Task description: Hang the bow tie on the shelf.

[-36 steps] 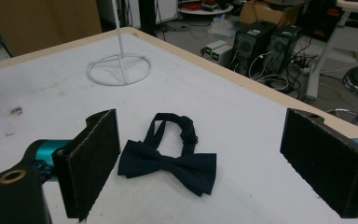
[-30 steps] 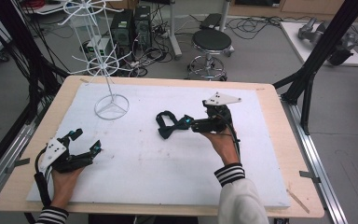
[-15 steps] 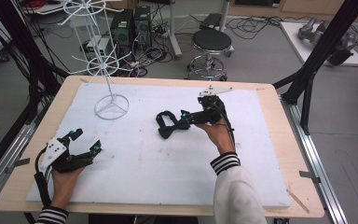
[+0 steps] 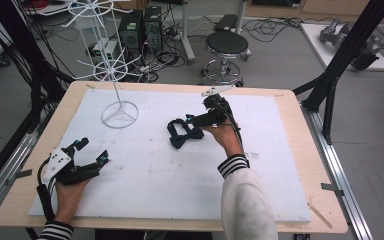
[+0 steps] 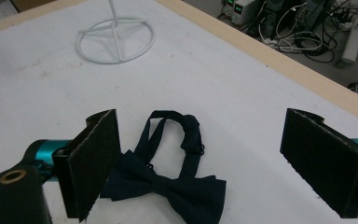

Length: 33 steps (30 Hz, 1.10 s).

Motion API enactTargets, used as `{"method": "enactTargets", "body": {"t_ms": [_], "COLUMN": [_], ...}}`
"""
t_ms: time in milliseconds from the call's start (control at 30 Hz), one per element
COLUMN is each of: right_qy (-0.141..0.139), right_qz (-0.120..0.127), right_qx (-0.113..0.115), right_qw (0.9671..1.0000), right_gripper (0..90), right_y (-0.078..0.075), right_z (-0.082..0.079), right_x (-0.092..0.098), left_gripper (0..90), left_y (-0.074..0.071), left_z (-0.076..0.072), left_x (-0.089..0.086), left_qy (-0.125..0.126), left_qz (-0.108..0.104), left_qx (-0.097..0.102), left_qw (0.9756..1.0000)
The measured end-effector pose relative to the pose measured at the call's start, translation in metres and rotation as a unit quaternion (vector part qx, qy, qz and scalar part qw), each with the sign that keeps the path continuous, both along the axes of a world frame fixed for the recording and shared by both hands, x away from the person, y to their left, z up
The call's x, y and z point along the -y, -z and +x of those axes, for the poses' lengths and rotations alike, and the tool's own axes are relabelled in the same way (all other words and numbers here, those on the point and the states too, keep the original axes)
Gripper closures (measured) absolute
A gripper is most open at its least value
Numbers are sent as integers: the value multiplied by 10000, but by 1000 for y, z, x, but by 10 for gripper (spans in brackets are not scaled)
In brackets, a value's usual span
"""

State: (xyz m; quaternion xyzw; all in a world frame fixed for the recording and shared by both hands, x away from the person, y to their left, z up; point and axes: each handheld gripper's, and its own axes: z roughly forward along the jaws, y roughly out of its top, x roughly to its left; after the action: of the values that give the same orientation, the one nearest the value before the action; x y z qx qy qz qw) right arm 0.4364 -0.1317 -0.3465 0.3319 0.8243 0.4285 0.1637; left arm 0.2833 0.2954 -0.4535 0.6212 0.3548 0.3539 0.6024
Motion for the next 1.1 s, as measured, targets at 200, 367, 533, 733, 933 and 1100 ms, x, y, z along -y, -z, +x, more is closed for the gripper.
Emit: {"method": "enactTargets", "body": {"t_ms": [200, 367, 533, 733, 933, 1100], "right_qy": [-88, -125, -105, -106, -56, 5], "right_qz": [-208, -415, -746, -975, -1143, -1173], "right_qx": [-100, -299, -489, -531, -784, -915], "right_qw": [9997, 9986, 9960, 9938, 9903, 9889], "right_gripper": [111, 112, 116, 162, 177, 225], "right_y": [2, 7, 17, 26, 34, 40], "right_z": [10, 22, 33, 36, 42, 46], "right_x": [-12, -23, -33, -43, -50, -50], "left_gripper": [150, 150, 150, 150, 151, 150], "left_y": [0, 0, 0, 0, 0, 0], "left_z": [0, 0, 0, 0, 0, 0], "left_x": [0, 0, -1, -1, -1, -1], "left_qy": [2, 6, 0, -7, -10, -8], "left_qz": [0, -2, 3, -26, -24, -30], "left_qx": [2, -5, -4, -3, 1, 3], "left_qw": [10000, 10000, 10000, 10000, 10000, 10000]}}
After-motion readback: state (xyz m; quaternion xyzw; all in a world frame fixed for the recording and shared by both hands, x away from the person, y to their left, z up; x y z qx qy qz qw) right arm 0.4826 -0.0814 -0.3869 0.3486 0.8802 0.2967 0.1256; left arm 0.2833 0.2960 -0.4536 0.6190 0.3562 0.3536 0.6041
